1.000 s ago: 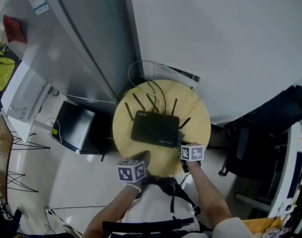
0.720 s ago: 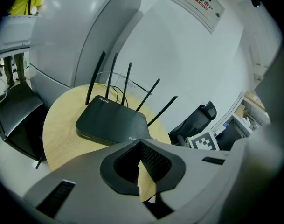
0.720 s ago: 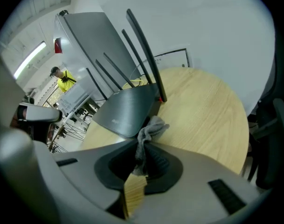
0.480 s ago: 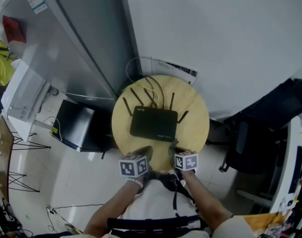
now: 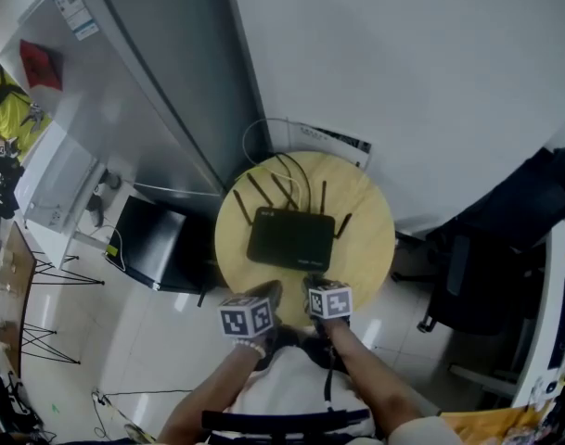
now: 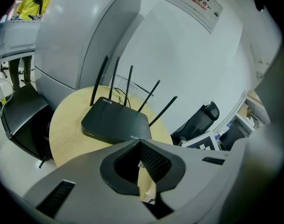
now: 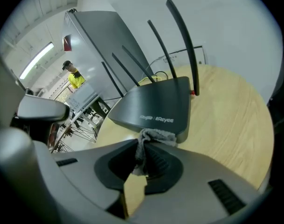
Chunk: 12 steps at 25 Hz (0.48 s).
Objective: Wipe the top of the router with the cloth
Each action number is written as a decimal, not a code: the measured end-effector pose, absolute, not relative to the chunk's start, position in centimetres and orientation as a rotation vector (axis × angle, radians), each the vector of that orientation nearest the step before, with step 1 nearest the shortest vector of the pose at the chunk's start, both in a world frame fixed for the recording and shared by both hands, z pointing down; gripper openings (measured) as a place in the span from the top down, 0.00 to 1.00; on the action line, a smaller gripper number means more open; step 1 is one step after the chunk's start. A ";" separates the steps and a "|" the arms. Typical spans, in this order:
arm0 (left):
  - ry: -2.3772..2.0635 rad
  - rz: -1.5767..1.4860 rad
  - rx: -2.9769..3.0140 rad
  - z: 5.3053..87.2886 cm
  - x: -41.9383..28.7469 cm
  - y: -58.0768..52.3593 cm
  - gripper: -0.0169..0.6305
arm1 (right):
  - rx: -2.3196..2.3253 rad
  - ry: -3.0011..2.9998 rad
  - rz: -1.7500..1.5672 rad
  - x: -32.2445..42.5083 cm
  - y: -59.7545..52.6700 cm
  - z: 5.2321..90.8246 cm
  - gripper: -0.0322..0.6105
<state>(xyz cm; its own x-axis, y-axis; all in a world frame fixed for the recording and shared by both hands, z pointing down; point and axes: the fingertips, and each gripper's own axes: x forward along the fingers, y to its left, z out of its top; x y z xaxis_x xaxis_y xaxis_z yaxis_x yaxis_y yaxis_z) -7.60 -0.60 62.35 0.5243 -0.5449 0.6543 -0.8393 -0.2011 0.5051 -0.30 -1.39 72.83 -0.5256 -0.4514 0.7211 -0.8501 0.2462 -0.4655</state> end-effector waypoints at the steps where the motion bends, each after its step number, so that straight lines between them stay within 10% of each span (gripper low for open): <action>1: -1.146 0.416 1.881 62.3 -7.6 -0.6 0.98 | 1.174 -2.083 1.205 -0.6 -1.4 72.9 0.88; 12: -1.154 0.383 1.861 62.9 -10.8 -1.9 0.98 | 1.143 -2.066 1.189 -3.8 -2.3 73.4 0.88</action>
<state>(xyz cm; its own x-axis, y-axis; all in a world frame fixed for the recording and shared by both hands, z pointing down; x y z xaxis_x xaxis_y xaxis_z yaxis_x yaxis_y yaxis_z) -10.78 -1.86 62.89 0.5192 -0.5614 0.6444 -0.8354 -0.1743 0.5213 -3.85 -2.28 73.42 -0.5275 -0.4203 0.7383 -0.8495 0.2688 -0.4539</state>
